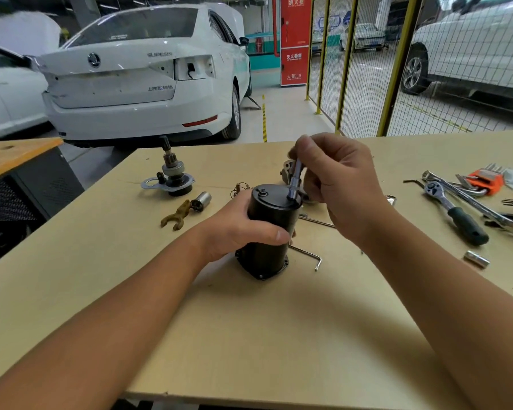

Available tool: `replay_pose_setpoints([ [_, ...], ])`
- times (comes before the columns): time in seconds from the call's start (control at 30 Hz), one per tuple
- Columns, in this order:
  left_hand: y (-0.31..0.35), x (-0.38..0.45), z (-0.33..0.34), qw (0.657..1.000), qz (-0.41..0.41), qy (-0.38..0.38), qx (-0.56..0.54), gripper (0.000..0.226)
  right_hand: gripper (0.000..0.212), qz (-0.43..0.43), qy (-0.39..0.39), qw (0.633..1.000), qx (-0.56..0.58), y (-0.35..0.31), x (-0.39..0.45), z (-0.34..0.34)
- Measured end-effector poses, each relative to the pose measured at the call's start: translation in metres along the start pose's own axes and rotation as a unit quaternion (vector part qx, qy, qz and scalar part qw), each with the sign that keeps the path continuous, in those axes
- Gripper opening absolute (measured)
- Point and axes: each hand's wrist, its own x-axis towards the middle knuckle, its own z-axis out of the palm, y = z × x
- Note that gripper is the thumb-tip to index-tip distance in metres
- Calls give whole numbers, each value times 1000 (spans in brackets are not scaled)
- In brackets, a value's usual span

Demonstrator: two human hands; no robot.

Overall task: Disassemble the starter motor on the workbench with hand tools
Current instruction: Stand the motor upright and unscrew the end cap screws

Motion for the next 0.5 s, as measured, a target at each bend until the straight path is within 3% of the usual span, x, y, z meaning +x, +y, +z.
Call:
replay_pose_setpoints([
  [0.2, 0, 0, 0, 1000, 18, -17, -9, 54, 29, 26, -62, 998, 15, -3, -1, 1],
  [0.5, -1, 0, -1, 1000, 11, -15, -12, 64, 21, 17, -50, 995, 83, -1, -2, 2],
])
